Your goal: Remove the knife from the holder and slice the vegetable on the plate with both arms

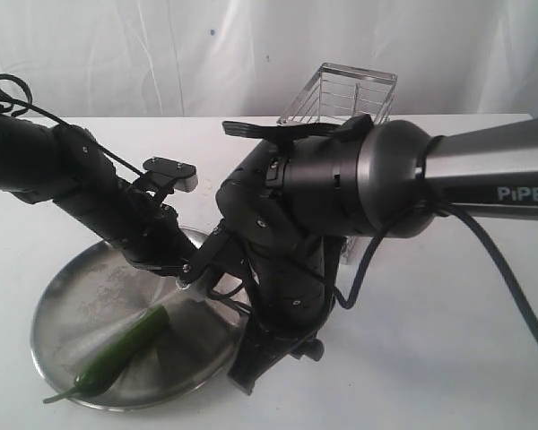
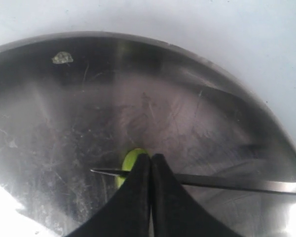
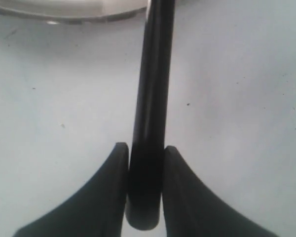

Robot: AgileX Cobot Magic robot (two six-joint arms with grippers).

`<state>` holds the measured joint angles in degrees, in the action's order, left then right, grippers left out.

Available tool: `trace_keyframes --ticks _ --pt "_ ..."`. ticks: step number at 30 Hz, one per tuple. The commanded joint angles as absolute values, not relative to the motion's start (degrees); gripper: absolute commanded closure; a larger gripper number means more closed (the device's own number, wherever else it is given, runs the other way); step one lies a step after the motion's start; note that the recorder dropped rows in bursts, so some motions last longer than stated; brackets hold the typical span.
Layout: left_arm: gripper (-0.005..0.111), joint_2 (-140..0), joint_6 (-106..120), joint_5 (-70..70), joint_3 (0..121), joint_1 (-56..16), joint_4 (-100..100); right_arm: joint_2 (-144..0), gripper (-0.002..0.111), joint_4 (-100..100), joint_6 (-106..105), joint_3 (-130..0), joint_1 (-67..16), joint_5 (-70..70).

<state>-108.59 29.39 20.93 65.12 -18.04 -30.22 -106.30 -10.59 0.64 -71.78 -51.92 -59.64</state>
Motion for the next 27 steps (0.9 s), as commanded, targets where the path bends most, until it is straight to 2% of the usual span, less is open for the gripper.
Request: trace_keyframes --ticks 1,11,17,27 --pt "0.107 -111.3 29.6 21.7 64.1 -18.4 -27.8 -105.6 0.108 -10.0 -1.6 -71.9 -51.8 -62.2" --pt "0.107 -111.3 29.6 21.3 64.1 -18.4 -27.8 -105.6 0.108 -12.1 -2.8 -71.9 -51.8 -65.1" --pt "0.107 -111.3 29.6 21.3 64.1 -18.4 -27.8 -105.6 0.108 -12.1 -3.1 -72.4 -51.8 -61.5" --pt "0.107 -111.3 29.6 22.4 64.1 -18.4 -28.0 -110.4 0.108 -12.5 -4.8 -78.2 -51.8 -61.9"
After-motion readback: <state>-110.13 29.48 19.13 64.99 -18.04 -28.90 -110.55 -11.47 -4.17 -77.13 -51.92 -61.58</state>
